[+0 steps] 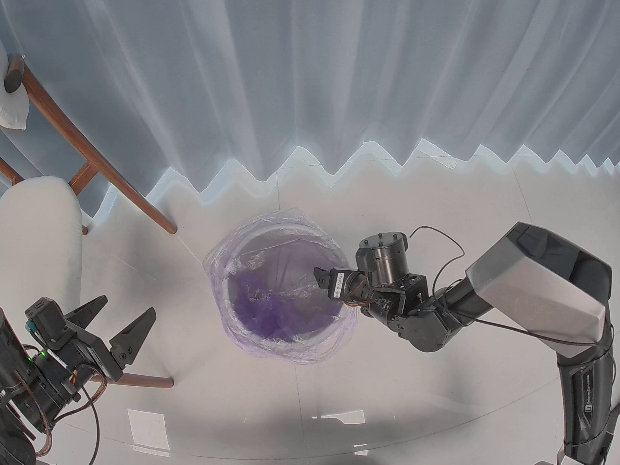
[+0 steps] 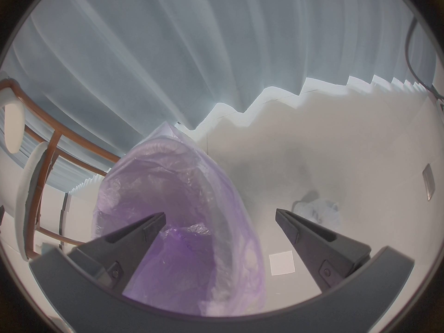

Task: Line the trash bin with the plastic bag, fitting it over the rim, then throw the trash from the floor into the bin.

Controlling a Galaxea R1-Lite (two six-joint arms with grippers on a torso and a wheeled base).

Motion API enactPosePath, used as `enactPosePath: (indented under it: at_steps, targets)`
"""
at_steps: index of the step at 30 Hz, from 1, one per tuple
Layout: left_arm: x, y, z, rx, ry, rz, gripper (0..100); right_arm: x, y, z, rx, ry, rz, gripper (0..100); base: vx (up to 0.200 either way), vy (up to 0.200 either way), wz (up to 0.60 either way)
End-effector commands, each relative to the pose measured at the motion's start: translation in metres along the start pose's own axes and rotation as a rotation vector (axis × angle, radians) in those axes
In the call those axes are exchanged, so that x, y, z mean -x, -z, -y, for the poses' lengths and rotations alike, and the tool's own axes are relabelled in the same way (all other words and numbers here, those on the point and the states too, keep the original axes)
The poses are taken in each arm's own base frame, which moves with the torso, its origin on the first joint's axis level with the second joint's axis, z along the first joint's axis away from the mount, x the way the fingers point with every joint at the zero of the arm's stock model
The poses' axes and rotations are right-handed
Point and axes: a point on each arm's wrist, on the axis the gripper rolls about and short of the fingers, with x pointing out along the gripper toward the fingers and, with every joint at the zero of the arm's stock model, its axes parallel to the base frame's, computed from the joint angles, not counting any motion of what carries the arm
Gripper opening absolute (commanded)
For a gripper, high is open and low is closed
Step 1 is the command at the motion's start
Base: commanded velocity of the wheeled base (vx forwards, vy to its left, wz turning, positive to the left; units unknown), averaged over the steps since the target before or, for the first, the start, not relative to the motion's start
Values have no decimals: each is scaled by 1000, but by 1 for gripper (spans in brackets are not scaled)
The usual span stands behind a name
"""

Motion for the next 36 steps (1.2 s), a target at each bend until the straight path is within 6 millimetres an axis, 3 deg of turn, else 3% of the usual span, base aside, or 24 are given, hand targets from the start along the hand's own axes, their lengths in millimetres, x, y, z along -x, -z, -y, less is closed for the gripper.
enactPosePath:
  at_steps: [1, 6, 14, 17, 20, 25, 36]
  targets:
    - [2, 4, -1, -1, -4, -18, 100, 32, -22, 1, -3, -1, 14, 100, 0, 0, 0]
    - [2, 5, 0, -1, 0, -22, 100, 63, -33, 25, -10, 62, -43, 100, 0, 0, 0]
    - [2, 9, -2, -15, -5, -67, 100, 60, -38, 81, -47, 185, -92, 100, 0, 0, 0]
    - [2, 10, -2, -22, -7, -74, 100, 53, -35, 102, -60, 210, -154, 100, 0, 0, 0]
    - [2, 10, -2, -24, -6, -74, 100, 47, -37, 110, -60, 224, -182, 100, 0, 0, 0]
    - [2, 11, -1, -27, 4, -80, 100, 17, -10, 129, -71, 265, -260, 100, 0, 0, 0]
    - [3, 13, -2, -36, -10, -101, 100, -32, 16, 139, -75, 271, -258, 100, 0, 0, 0]
